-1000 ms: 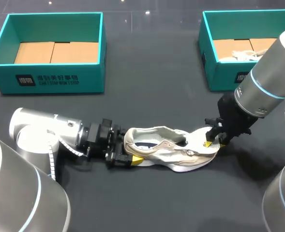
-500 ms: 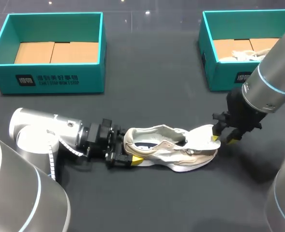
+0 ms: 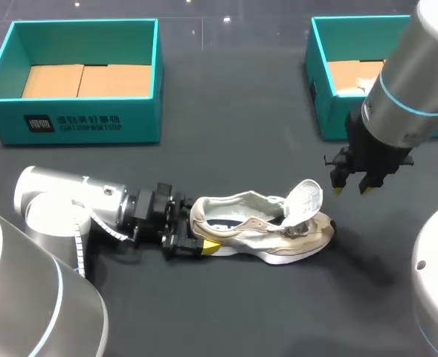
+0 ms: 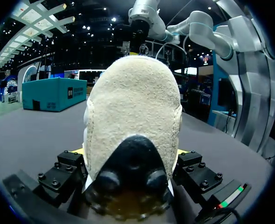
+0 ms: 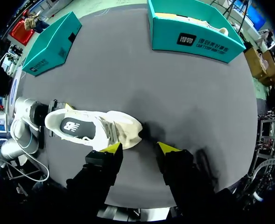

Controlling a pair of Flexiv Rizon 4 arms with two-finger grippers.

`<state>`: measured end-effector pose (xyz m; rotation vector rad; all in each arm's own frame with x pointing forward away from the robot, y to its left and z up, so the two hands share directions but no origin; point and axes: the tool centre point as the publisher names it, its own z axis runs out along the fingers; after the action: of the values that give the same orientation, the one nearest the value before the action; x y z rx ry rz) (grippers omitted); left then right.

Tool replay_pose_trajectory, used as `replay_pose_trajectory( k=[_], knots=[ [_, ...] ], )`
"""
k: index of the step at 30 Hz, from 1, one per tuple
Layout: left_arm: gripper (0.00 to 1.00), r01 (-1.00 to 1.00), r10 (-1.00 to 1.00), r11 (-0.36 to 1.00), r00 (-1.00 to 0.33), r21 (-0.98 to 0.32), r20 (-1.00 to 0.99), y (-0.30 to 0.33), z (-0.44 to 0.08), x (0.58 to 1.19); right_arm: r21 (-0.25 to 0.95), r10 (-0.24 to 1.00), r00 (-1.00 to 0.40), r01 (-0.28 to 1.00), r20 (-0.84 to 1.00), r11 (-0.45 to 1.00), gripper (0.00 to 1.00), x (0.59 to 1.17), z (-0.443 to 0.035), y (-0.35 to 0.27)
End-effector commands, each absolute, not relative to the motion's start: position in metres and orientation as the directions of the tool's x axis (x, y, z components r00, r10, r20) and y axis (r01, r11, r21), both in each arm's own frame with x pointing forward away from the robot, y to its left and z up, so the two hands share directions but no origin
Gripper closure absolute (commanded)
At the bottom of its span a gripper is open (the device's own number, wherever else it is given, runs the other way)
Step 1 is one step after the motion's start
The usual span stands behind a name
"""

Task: Take the shoe out of the shoebox, open the shoe tongue, remove and reinsert the insole, then place the shoe into the shoebox

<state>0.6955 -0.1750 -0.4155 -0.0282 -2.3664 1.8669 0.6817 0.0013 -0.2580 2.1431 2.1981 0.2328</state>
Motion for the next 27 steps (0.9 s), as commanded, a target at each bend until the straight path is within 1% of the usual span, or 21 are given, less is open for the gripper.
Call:
replay_pose_trajectory(
  k=[1, 7, 14, 16, 17, 19, 20, 24, 27],
  knots=[
    [1.0, -0.064, 0.094, 0.238, -0.992, -0.969, 0.089, -0.175, -0.416, 0.694, 0.153, 0.997, -0.061, 0.986, -0.047, 0.067, 0.56, 0.681, -0.222, 0.01],
    [1.0, -0.064, 0.094, 0.238, -0.992, -0.969, 0.089, -0.175, -0.416, 0.694, 0.142, 0.963, -0.24, 0.956, -0.119, 0.256, 0.62, 0.688, -0.201, 0.037],
    [1.0, -0.064, 0.094, 0.238, -0.992, -0.969, 0.089, -0.175, -0.416, 0.694, 0.111, 0.876, -0.45, 0.875, -0.171, 0.471, 0.68, 0.689, -0.182, 0.068],
    [1.0, -0.064, 0.094, 0.238, -0.992, -0.969, 0.089, -0.175, -0.416, 0.694, 0.094, 0.844, -0.505, 0.845, -0.18, 0.526, 0.83, 0.689, -0.179, 0.078],
    [1.0, -0.064, 0.094, 0.238, -0.992, -0.969, 0.089, -0.175, -0.416, 0.694, 0.085, 0.825, -0.534, 0.828, -0.182, 0.555, 0.88, 0.689, -0.178, 0.083],
    [1.0, -0.064, 0.094, 0.238, -0.992, -0.969, 0.089, -0.175, -0.416, 0.694, 0.063, 0.789, -0.586, 0.794, -0.186, 0.605, 0.95, 0.689, -0.178, 0.094],
    [1.0, -0.064, 0.094, 0.238, -0.992, -0.969, 0.089, -0.175, -0.416, 0.694, 0.05, 0.769, -0.612, 0.776, -0.186, 0.629, 1.0, 0.689, -0.178, 0.099],
    [1.0, -0.064, 0.094, 0.238, -0.992, -0.969, 0.089, -0.175, -0.416, 0.694, 0.002, 0.699, -0.688, 0.712, -0.195, 0.702, 1.0, 0.688, -0.182, 0.116],
    [1.0, -0.064, 0.094, 0.238, -0.992, -0.969, 0.089, -0.175, -0.416, 0.694, -0.001, 0.645, -0.75, 0.652, -0.145, 0.758, 1.0, 0.686, -0.184, 0.124]
  ],
)
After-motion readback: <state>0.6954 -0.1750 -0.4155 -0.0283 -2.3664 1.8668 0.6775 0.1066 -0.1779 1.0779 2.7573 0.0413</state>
